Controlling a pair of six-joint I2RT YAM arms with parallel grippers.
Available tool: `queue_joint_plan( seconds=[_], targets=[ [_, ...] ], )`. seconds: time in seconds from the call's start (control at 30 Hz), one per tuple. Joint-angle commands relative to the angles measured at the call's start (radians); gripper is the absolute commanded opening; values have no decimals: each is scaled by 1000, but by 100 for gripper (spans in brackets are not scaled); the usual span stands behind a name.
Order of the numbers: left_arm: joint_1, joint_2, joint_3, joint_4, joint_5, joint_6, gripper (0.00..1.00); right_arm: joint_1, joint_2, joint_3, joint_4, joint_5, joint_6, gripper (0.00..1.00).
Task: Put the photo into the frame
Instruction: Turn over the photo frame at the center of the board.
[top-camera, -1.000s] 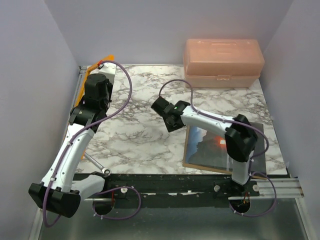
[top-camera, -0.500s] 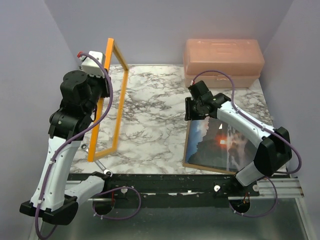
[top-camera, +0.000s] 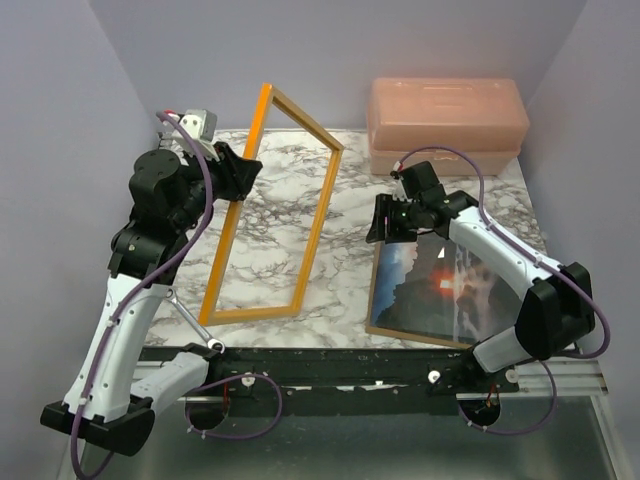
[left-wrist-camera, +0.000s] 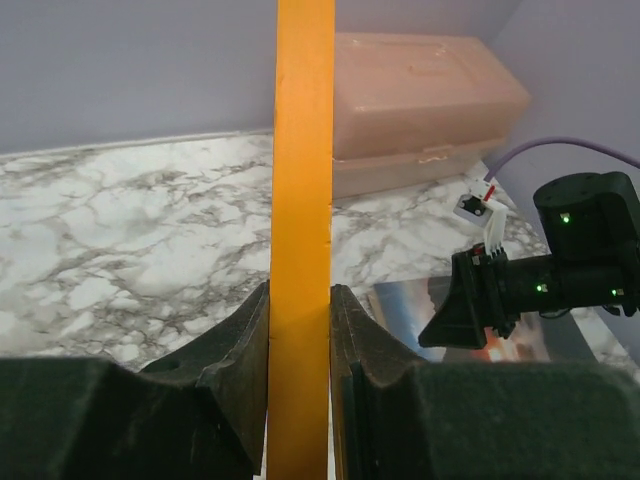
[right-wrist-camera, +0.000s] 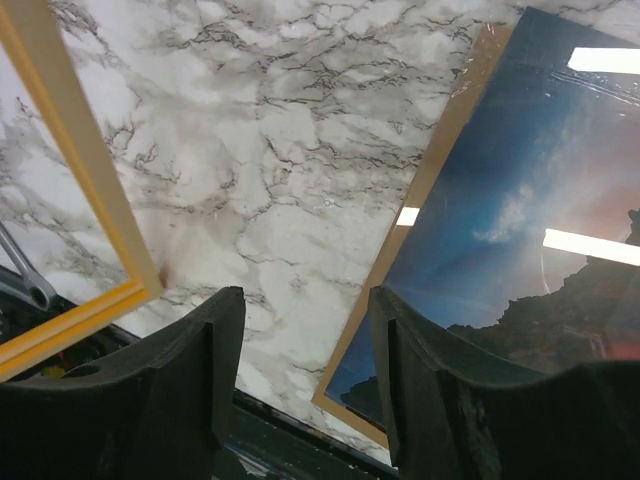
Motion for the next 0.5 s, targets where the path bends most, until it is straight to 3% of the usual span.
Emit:
queue_joint_plan(
  seconds=[0.0, 0.2, 0.47],
  targets=[
    [3, -15, -99, 196, 102, -178, 0, -37, -37, -41, 45, -117, -2, 61],
    [71, -33, -227, 306, 139, -309, 0, -65, -41, -108, 108, -207, 20, 73],
    [257, -12, -428, 469, 309, -463, 0, -69, 21, -153, 210, -315, 54, 78]
  ],
)
